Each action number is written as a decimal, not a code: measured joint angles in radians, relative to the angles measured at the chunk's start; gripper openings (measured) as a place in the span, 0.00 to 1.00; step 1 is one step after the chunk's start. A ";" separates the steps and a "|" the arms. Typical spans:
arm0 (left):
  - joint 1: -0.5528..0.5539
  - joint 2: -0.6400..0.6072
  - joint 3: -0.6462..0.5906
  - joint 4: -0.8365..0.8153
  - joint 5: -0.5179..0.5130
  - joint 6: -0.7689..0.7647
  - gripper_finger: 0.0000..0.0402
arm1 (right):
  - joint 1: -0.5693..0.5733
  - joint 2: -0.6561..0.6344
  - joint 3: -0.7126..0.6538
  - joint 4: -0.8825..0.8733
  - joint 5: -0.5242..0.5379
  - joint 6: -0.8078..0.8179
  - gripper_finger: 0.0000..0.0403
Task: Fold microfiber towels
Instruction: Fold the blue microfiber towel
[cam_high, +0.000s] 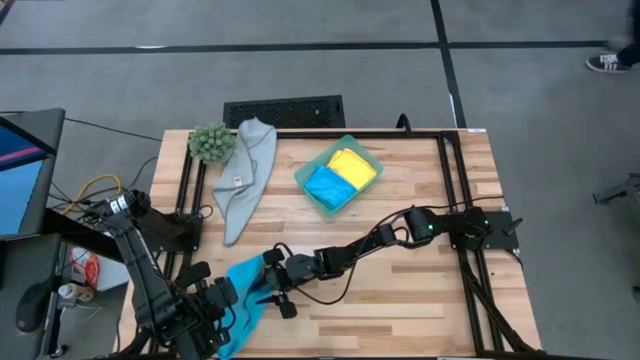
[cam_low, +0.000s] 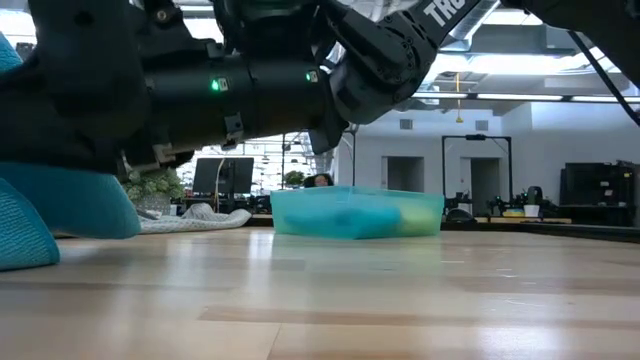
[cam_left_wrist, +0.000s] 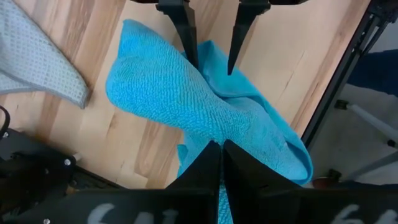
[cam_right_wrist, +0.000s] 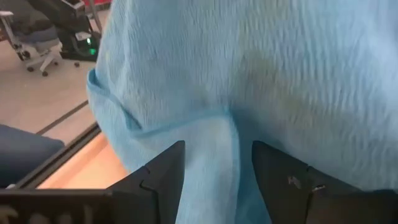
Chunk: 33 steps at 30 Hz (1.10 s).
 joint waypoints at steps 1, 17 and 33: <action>0.000 0.000 0.000 0.000 0.000 0.000 0.01 | 0.000 0.000 0.001 0.003 0.000 -0.009 0.50; 0.000 0.000 0.000 0.000 -0.002 -0.001 0.01 | 0.000 0.000 0.000 -0.054 -0.004 -0.047 0.13; 0.004 0.000 0.000 -0.004 -0.169 0.060 0.01 | 0.128 -0.394 -0.001 -0.823 0.360 -0.039 0.01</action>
